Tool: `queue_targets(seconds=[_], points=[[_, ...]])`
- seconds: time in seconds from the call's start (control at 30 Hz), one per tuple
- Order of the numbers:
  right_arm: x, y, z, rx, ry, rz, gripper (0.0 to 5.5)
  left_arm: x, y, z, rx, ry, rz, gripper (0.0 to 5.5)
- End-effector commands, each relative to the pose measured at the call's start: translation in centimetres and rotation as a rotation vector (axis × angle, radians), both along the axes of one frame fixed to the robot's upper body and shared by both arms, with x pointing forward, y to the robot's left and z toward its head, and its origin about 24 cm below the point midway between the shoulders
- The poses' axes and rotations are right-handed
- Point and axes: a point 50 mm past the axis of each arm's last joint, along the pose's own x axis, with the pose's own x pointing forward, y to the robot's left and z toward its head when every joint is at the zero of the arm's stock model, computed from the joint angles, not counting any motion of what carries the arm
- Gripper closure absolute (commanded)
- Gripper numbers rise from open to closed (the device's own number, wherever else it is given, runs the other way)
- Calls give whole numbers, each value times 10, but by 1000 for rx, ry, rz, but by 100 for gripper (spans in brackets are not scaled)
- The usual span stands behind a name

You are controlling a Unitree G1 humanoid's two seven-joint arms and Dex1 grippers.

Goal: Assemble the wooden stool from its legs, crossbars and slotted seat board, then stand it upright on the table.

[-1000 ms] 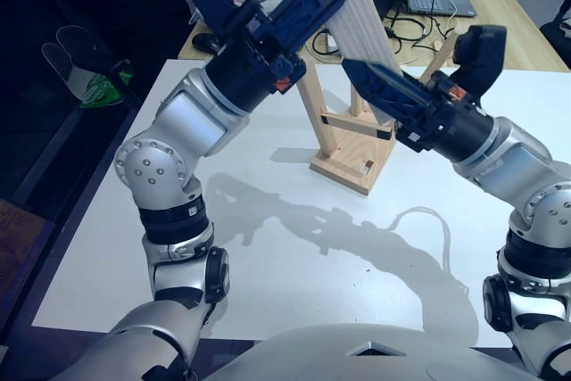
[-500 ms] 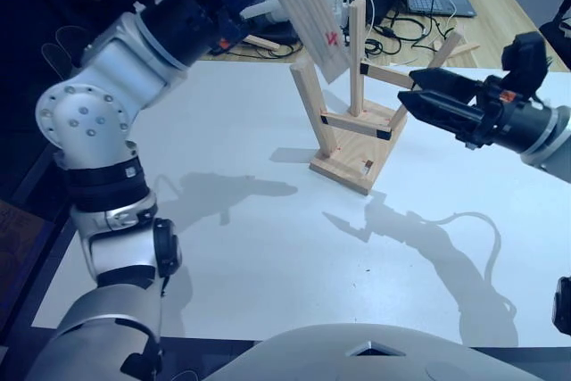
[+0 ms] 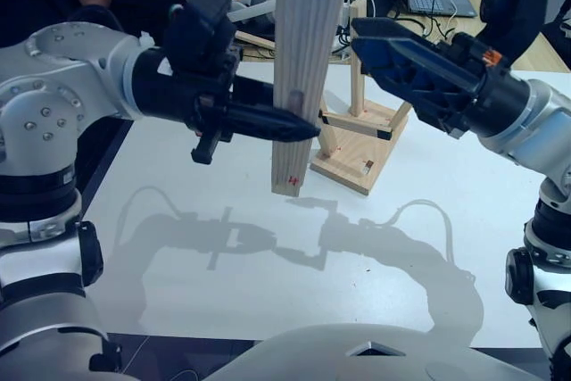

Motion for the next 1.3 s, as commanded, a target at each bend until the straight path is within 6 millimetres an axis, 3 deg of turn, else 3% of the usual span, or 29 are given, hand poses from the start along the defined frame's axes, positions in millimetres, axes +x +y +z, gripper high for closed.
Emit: queue_targets(seconds=[0.03, 0.2, 0.63, 1.03, 1.2, 1.3], points=[[-5, 6, 8, -45, -49, 70, 20, 0, -1, -11, 74, -6, 8, 449], [-3, 12, 7, -120, -86, 91, 20, 4, -7, -16, 95, -25, 5, 449], [6, 22, -9, -184, -86, 51, 229, 1, -18, -17, 83, -36, -18, 449], [6, 22, -9, -172, -113, 67, 440, 5, -21, -19, 74, -54, -4, 450], [8, 21, -9, -167, -114, 51, 441, 9, -22, -16, 68, -88, 29, 450], [10, 20, -10, -169, -118, 31, 450, 14, -22, -13, 53, -108, 64, 385]])
